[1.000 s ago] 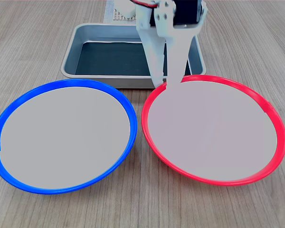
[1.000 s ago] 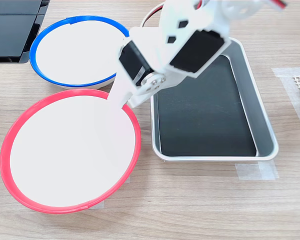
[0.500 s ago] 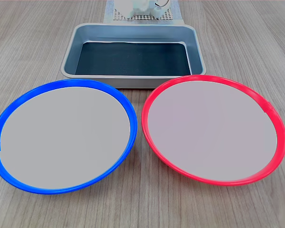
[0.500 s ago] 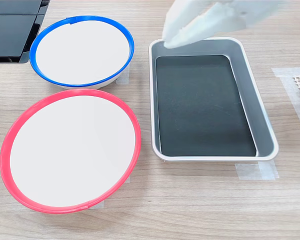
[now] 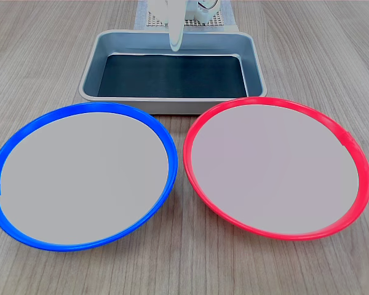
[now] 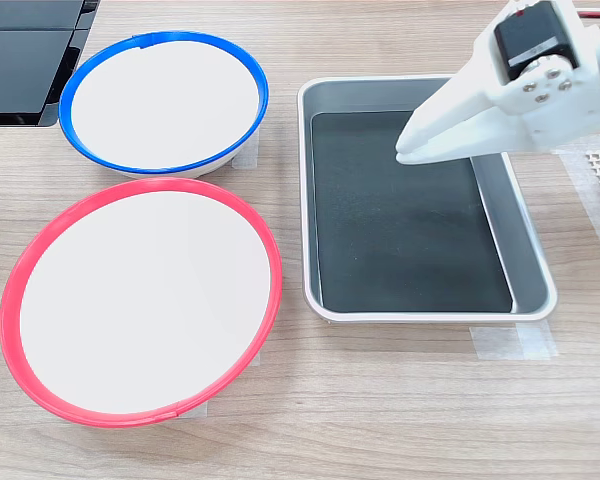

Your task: Lift the stacked dish and set it down on the table.

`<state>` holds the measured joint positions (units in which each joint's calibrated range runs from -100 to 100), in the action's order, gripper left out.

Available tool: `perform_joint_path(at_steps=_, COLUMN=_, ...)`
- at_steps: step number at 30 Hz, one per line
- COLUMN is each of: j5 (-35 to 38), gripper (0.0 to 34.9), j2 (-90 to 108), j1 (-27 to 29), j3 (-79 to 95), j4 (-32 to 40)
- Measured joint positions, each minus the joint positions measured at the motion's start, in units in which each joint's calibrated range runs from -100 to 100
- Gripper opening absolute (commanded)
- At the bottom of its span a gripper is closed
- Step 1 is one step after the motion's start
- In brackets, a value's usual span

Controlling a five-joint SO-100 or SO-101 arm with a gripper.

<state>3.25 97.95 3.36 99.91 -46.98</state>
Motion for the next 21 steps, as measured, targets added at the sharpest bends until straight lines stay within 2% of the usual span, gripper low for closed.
perform_joint_path(at_steps=21, j5=0.54, gripper=0.2, j2=0.77, j1=-0.09, j3=0.00, j4=-0.49)
